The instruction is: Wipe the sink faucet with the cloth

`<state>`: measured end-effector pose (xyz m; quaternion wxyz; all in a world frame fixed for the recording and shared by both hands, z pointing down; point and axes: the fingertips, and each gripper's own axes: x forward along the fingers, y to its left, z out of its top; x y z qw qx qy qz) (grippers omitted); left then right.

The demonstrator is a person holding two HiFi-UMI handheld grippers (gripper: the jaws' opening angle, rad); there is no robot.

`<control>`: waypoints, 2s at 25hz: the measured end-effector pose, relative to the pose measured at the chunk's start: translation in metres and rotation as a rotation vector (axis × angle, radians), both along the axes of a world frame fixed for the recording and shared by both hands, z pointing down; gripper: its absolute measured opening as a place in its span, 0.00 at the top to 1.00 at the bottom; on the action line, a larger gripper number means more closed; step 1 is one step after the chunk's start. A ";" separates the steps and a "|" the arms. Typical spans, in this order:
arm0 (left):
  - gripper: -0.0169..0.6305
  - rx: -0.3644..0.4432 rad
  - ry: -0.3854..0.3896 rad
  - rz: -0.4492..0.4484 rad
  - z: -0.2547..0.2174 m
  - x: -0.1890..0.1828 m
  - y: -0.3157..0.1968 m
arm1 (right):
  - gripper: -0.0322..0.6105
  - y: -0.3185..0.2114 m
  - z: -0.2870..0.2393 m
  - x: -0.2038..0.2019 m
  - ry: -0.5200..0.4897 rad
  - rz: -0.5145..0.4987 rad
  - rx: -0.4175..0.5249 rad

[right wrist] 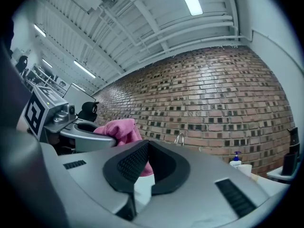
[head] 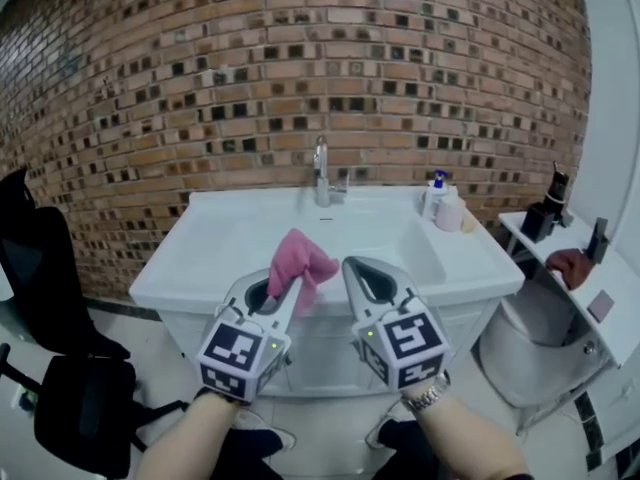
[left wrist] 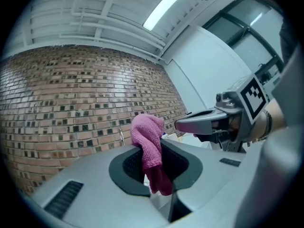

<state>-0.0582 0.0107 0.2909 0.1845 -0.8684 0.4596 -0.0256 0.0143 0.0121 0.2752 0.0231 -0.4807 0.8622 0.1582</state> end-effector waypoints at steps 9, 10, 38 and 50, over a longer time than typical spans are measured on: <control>0.89 0.019 -0.021 -0.004 -0.018 -0.002 -0.063 | 0.93 -0.062 -0.020 -0.006 0.017 -0.009 0.012; 0.89 0.022 -0.020 -0.006 -0.021 -0.003 -0.071 | 0.93 -0.070 -0.022 -0.008 0.022 -0.011 0.015; 0.89 0.022 -0.155 -0.072 -0.076 0.004 -0.311 | 0.93 -0.272 -0.045 0.020 -0.018 -0.005 -0.035; 0.89 0.030 -0.213 -0.056 -0.089 0.016 -0.361 | 0.93 -0.308 -0.059 0.020 -0.021 -0.017 -0.010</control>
